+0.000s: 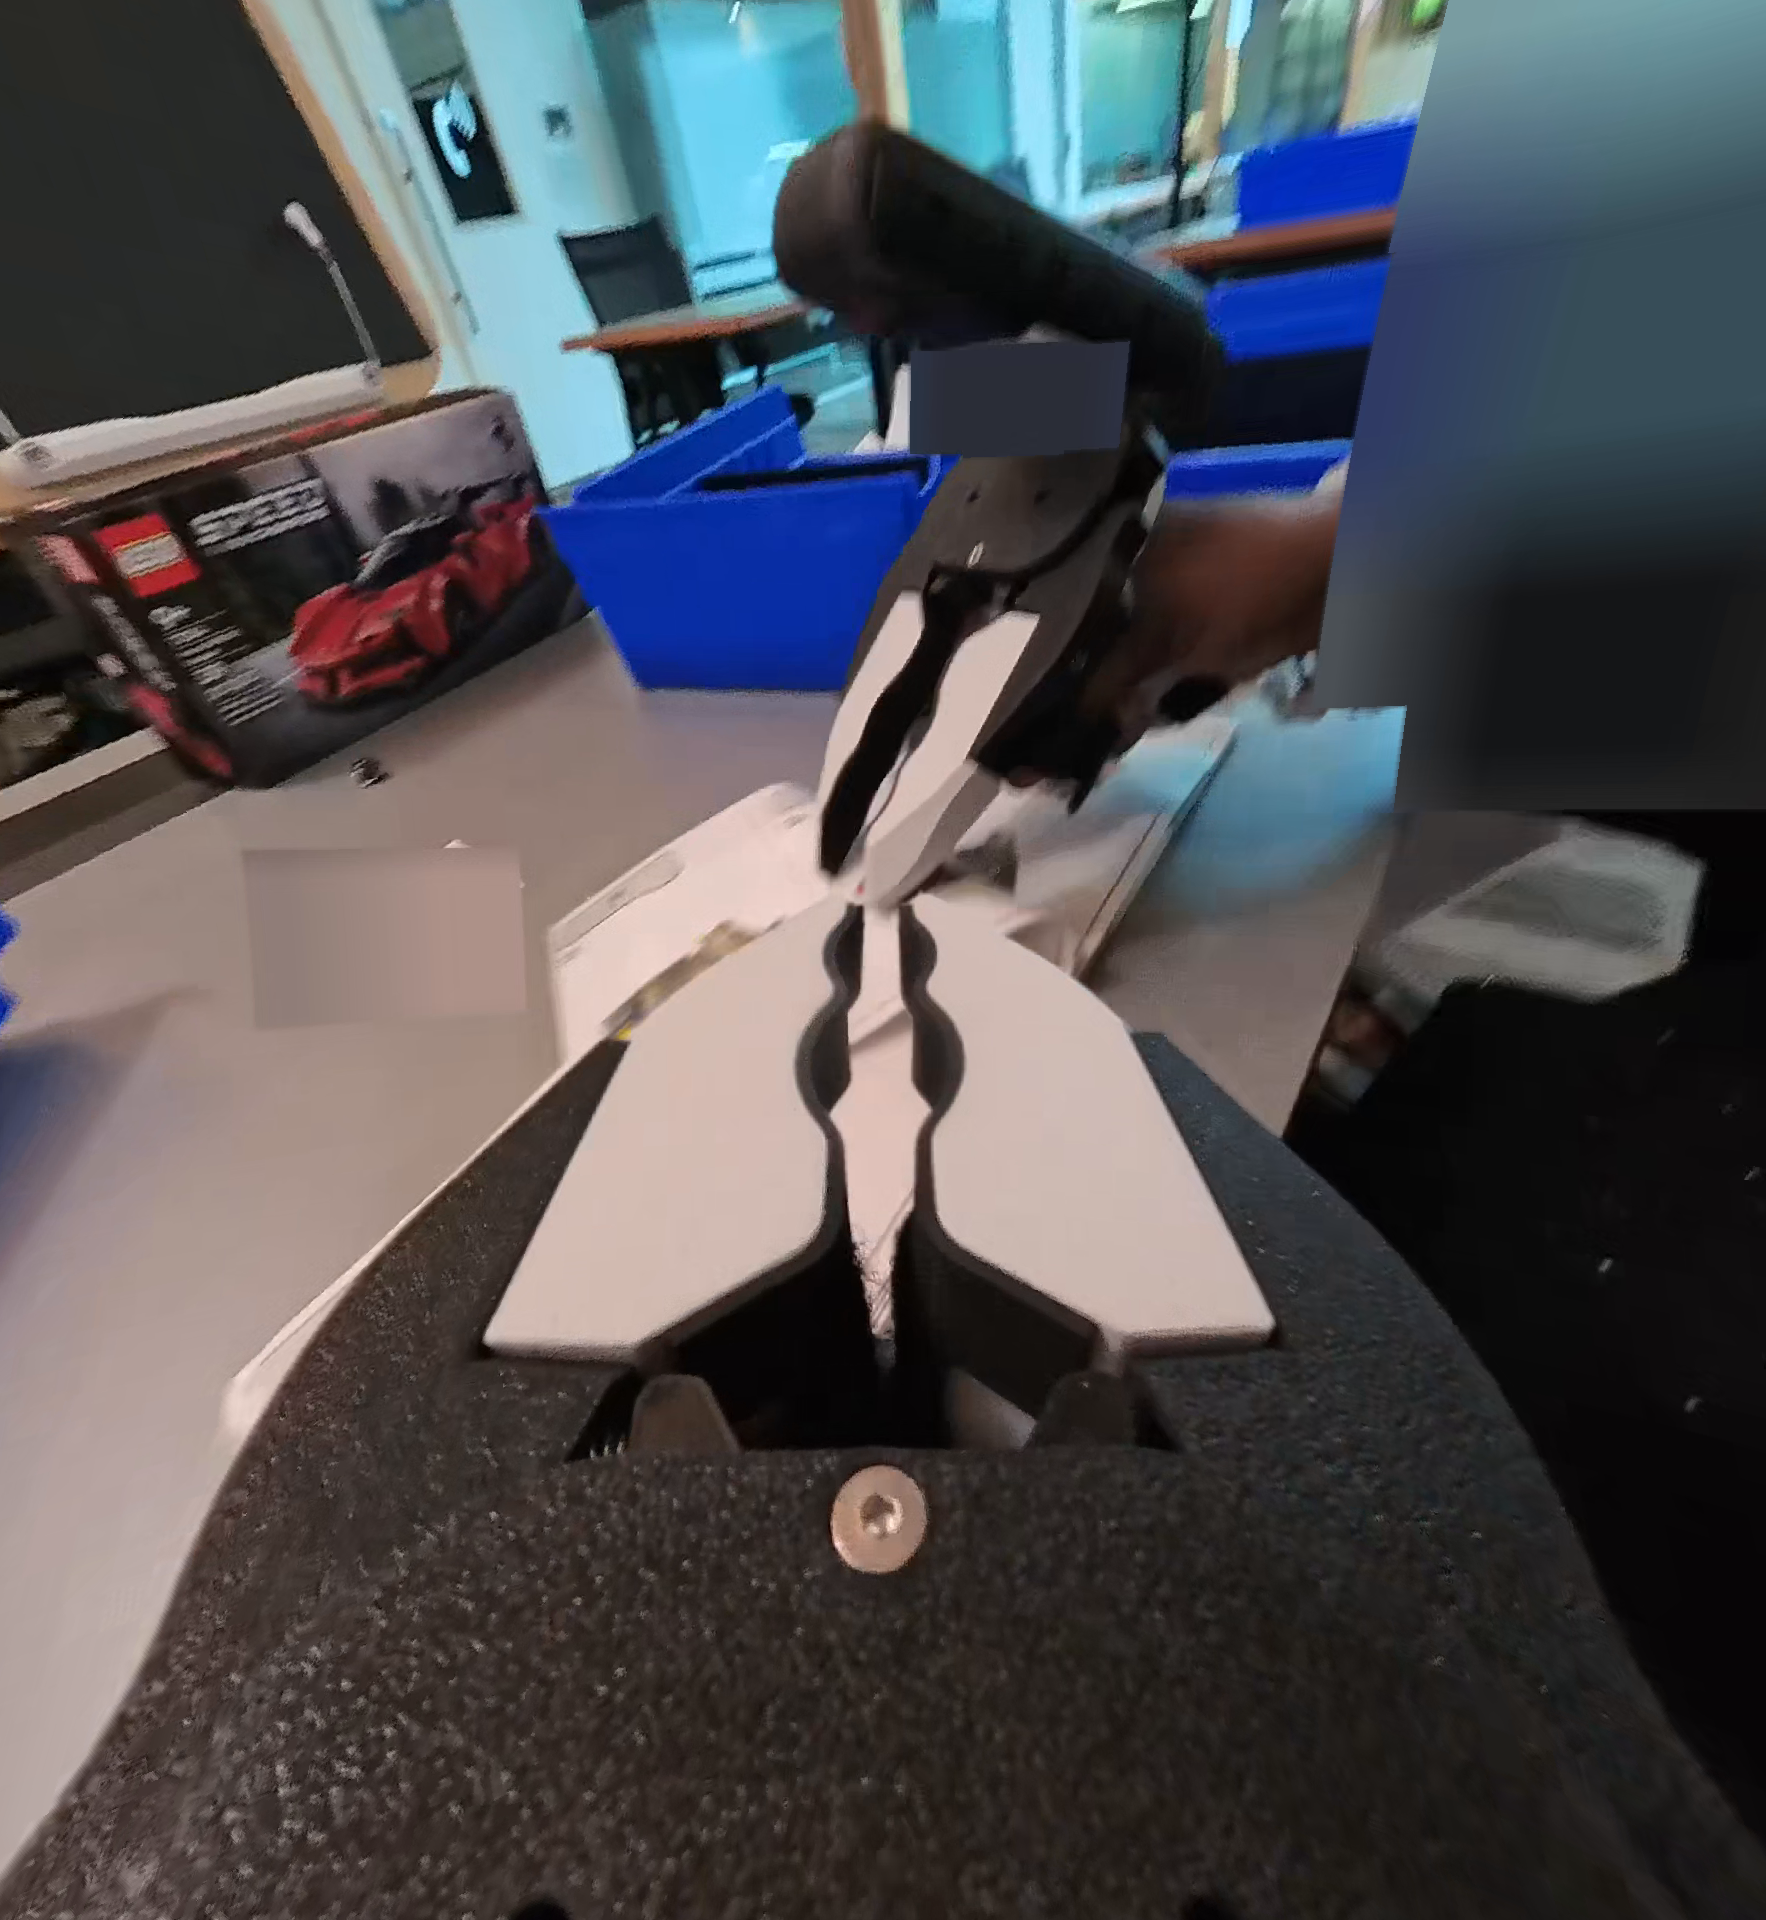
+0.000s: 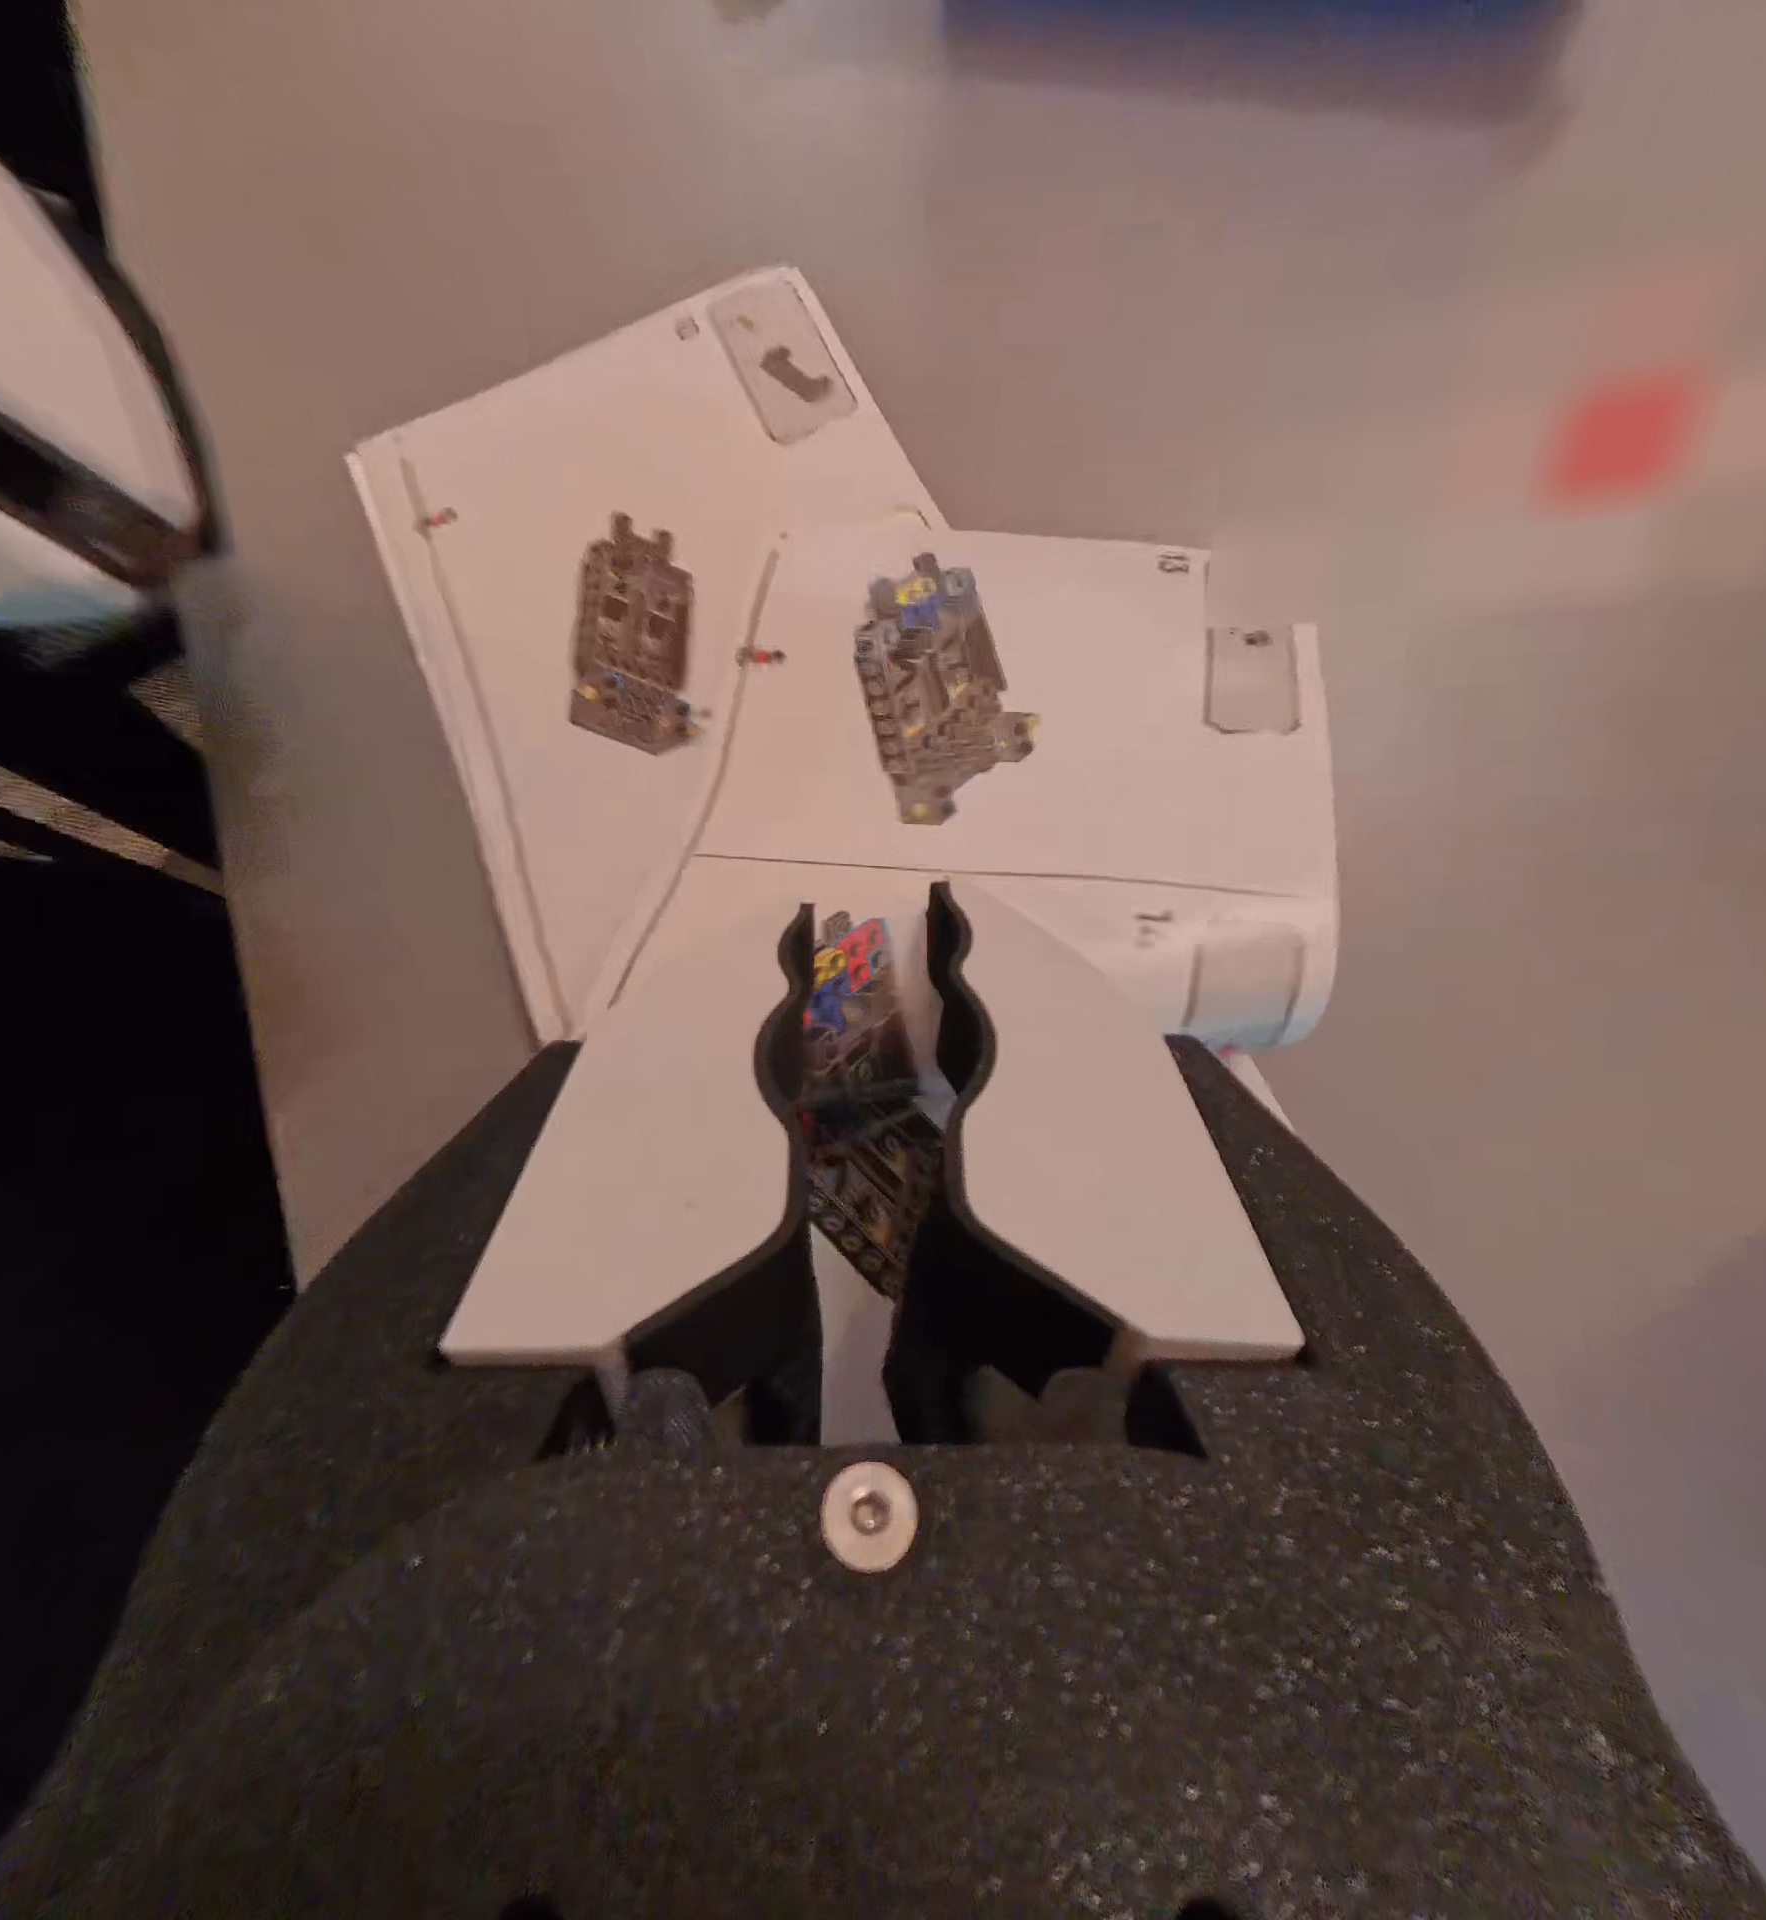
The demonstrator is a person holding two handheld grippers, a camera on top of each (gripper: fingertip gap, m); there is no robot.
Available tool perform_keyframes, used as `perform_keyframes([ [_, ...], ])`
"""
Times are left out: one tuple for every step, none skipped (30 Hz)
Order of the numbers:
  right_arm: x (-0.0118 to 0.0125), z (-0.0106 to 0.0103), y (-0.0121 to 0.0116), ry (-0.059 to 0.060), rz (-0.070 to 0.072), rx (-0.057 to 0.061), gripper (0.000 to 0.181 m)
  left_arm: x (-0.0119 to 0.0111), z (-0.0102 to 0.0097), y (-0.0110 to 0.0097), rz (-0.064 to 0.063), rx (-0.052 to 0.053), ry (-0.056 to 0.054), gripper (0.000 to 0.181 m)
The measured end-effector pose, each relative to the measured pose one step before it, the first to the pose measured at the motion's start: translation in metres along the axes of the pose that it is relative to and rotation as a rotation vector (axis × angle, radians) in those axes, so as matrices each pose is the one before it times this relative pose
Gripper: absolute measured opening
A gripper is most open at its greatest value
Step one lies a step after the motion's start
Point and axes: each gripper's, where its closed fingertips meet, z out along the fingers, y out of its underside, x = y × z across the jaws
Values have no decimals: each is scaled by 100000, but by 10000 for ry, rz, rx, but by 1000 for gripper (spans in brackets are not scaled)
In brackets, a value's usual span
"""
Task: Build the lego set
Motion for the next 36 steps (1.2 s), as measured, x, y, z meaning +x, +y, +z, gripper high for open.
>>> perform_keyframes([
  [704,-309,218,404,30,-49,24,-339,-587,482,304,-301,-307,7],
  [709,-468,107,410,116,100,28,-311,-484,459,245,-256,-270,8],
  [650,-590,127,341,241,125,32,-219,-383,474,182,-234,-187,9],
  [601,-622,305,286,321,63,36,-187,-283,529,101,-245,-124,9],
  [602,-611,554,247,316,-60,38,-162,-167,621,20,-282,-83,9],
  [540,-529,658,198,279,-97,36,-143,-109,601,-10,-264,-49,10],
  [351,-305,738,68,245,-162,30,-227,-65,477,-47,-172,-110,10],
  [64,-31,837,-93,214,-321,29,-317,-6,539,-127,-213,-123,10],
  [-237,192,746,-240,156,-372,29,-273,30,709,-150,-368,-52,10],
  [-559,349,364,-383,73,-215,29,-477,13,796,-146,-469,-162,10],
  [-837,406,-127,-509,-2,-14,29,-636,-8,835,-104,-510,-238,10],
  [-962,419,-660,-551,-88,236,29,-488,-62,609,-46,-368,-152,10],
  [-846,458,-836,-438,-149,258,29,-381,-155,154,-66,-48,-123,10],
  [-579,562,-700,-252,-191,60,29,-297,-288,-326,-69,248,-108,10],
  [-595,695,-553,-245,-331,-106,29,-257,-355,-623,-60,382,-107,9],
  [-802,784,-480,-358,-465,-162,28,-394,-331,-663,-68,308,-192,10],
  [-764,825,-351,-302,-449,-236,28,-380,-265,-657,25,215,-178,9],
  [-579,767,-230,-183,-436,-305,29,-309,-191,-693,129,169,-141,9],
  [-548,694,-201,-179,-504,-284,29,-190,-97,-767,170,149,-92,10],
  [-418,585,-178,-137,-490,-233,28,4,30,-849,191,146,-3,10],
  [-212,477,-162,-59,-422,-170,28,244,193,-896,228,149,103,10],
  [-72,372,-75,-23,-327,-93,27,564,395,-897,235,160,256,10],
  [-64,270,18,-74,-207,-17,25,1037,696,-841,198,162,510,10],
  [-35,107,-17,-112,-64,128,24,1551,999,-557,220,30,799,10],
  [-74,-184,-212,-173,68,334,24,1753,1249,-66,286,-233,916,10],
  [-113,-529,-393,-222,192,503,22,1454,1377,340,404,-415,701,10],
  [86,-858,-476,-80,333,575,20,1011,1364,519,584,-430,410,10],
  [258,-1100,-413,23,343,538,17,562,1212,467,664,-336,113,9],
  [470,-1199,-211,153,265,438,10,304,947,227,599,-233,-21,9],
  [789,-1079,75,327,166,294,2,238,636,-244,450,-50,15,9],
  [985,-762,420,381,111,75,0,158,388,-696,292,170,67,8],
  [728,-312,698,182,138,-142,0,33,306,-840,181,241,81,8],
  [203,122,708,-146,217,-220,0,-83,385,-525,116,99,84,7],
  [-218,383,424,-348,260,-116,0,-113,481,112,83,-176,117,6],
  [-411,496,144,-409,219,17,0,32,546,757,5,-424,228,5],
  [-238,493,207,-289,181,-98,0,441,542,1122,-142,-524,451,4],
])
